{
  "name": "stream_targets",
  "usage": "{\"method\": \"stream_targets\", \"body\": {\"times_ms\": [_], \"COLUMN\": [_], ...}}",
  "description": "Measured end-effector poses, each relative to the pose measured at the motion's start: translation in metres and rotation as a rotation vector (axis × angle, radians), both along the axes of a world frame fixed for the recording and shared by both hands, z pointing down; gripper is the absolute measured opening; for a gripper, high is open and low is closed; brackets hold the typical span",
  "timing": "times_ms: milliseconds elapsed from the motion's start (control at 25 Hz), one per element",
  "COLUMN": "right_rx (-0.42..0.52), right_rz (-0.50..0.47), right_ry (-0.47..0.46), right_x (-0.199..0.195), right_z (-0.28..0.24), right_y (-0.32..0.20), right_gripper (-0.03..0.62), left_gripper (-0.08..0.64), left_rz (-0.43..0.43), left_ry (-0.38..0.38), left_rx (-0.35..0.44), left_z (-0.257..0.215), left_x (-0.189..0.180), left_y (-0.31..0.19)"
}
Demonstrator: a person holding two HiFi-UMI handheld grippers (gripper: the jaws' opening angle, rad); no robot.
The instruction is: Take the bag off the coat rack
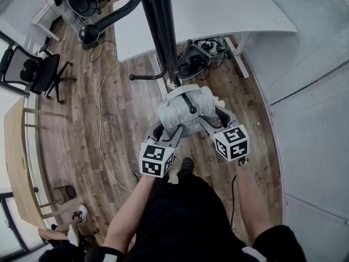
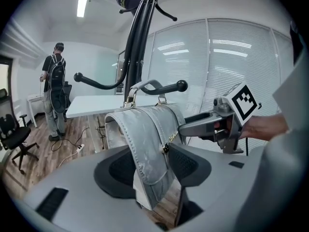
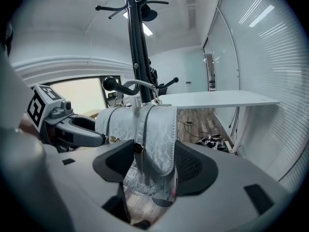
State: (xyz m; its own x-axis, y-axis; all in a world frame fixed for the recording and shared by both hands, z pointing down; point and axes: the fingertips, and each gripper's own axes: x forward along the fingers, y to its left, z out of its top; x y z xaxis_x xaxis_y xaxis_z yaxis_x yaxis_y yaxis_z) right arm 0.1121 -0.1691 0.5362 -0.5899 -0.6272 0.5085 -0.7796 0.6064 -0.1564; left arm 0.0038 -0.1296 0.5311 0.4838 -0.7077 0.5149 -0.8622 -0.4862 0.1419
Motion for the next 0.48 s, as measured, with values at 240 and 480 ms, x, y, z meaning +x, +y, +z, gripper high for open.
{"method": "stream_targets", "body": {"times_ms": [240,480], "right_rx": [0.040,0.049], "right_rz": [0.012,0.045], "right_ry": [-0.001,-0.013], "right_x": [0.003,0.008], "right_z": [-0.019,-0.025], "right_y": [0.005,0.020], "right_gripper": [0.278,0.278], "left_gripper": [0.218,0.218], "left_rz": [-0.003,0.016], "left_ry": [0.012,0.016], "left_rx": [0.040,0.058], "left_z": [-0.017,-0.024], "left_x": [0.003,0.007], "left_y": [0.004,0.016]}}
